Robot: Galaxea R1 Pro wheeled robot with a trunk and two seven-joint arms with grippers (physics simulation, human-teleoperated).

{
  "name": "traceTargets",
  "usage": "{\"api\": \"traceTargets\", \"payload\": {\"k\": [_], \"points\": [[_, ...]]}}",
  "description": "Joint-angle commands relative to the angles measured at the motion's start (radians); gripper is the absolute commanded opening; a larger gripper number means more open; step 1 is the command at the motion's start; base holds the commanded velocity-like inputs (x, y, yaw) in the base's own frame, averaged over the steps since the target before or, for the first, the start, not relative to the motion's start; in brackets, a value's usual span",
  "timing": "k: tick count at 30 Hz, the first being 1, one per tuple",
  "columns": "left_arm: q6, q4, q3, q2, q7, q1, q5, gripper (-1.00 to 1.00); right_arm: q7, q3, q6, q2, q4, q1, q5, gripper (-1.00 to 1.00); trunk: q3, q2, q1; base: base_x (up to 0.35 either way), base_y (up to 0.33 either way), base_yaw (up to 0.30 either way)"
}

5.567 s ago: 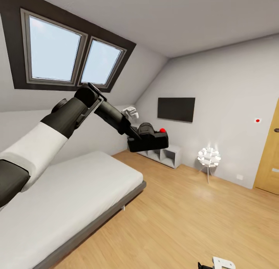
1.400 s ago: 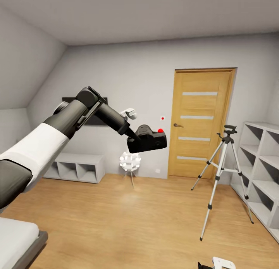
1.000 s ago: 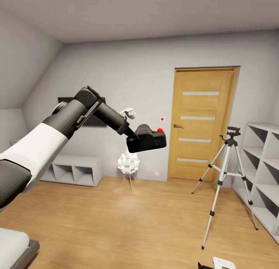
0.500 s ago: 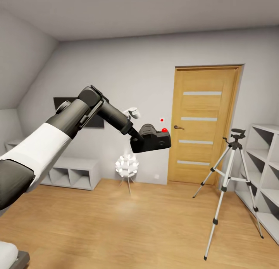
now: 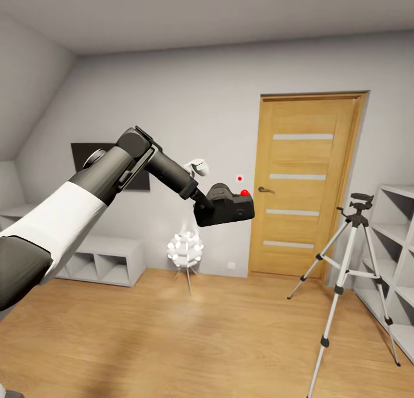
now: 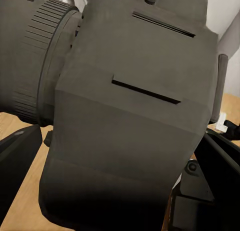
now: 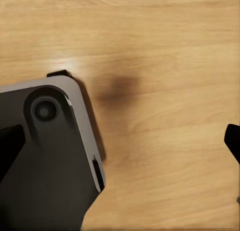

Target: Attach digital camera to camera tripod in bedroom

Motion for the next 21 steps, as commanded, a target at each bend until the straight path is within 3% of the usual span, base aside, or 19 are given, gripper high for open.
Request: {"api": "traceTargets", "payload": {"k": [1, 21], "points": [[0.010, -0.001, -0.001, 0.001, -0.010, 0.000, -0.010, -1.00, 0.002, -0.003, -0.009, 0.001, 0.005, 0.001, -0.007, 1.00, -0.002, -0.001, 0.000, 0.053, -0.009, 0.000], [0.010, -0.001, 0.000, -0.002, -0.010, 0.000, -0.010, -1.00, 0.003, -0.003, -0.009, 0.006, 0.005, 0.012, -0.007, 1.00, -0.031, -0.001, 0.000, 0.009, -0.002, 0.000]]}}
